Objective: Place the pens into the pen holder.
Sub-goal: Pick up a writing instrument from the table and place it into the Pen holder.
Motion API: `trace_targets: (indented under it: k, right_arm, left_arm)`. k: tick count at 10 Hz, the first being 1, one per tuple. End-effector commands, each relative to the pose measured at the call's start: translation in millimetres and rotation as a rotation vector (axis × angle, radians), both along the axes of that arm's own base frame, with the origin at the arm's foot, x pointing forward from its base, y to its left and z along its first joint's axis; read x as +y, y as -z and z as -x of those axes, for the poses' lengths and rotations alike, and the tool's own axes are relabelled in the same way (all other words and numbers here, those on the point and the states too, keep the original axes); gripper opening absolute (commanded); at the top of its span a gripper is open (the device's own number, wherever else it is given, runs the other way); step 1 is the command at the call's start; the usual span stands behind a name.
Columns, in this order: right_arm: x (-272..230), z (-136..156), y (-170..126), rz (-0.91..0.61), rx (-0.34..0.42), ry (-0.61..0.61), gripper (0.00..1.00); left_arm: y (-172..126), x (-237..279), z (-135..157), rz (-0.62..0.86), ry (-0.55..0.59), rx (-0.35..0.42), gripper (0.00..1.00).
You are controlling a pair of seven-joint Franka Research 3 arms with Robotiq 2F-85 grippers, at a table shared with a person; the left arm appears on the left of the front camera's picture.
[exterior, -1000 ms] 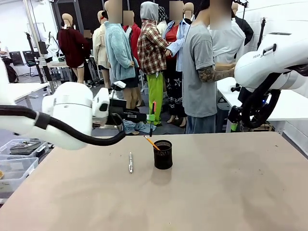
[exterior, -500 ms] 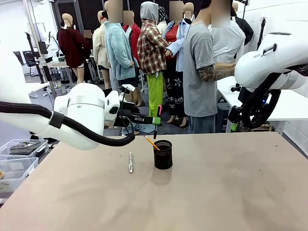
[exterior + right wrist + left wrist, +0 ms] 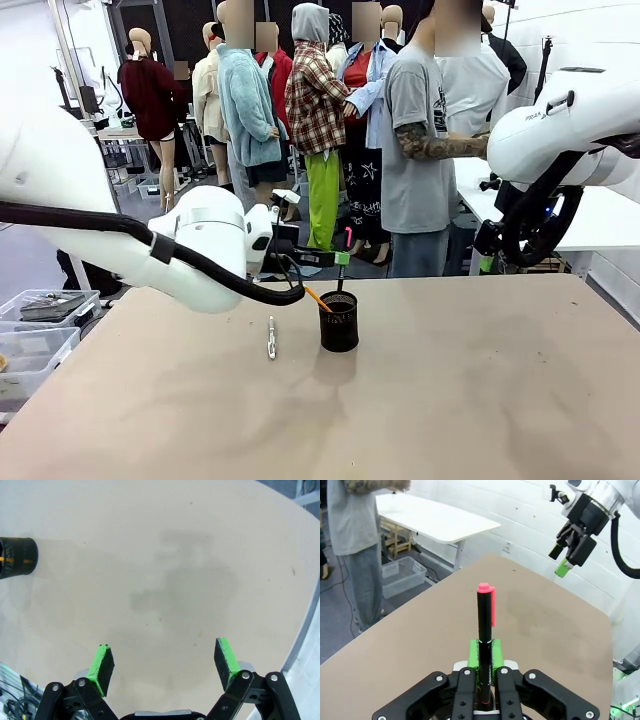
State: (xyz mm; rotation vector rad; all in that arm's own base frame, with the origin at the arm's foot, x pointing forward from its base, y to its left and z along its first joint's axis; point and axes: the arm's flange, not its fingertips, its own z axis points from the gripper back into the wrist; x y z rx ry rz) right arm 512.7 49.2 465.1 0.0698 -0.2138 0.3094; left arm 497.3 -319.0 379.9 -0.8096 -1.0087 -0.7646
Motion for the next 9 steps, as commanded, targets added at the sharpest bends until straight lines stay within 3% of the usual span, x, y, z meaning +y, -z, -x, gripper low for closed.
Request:
trace_targets:
  k: [1,9]
  right_arm:
    - [-1,-1,1,0.000,-0.010,-0.010,1.00]
    - [-1,-1,1,0.000,-0.010,-0.010,1.00]
  left_arm:
    - [16,-13,-6,0.009,-0.021,-0.032,0.00]
    - [50,-7,-9,-0.020,0.010,-0.033,0.00]
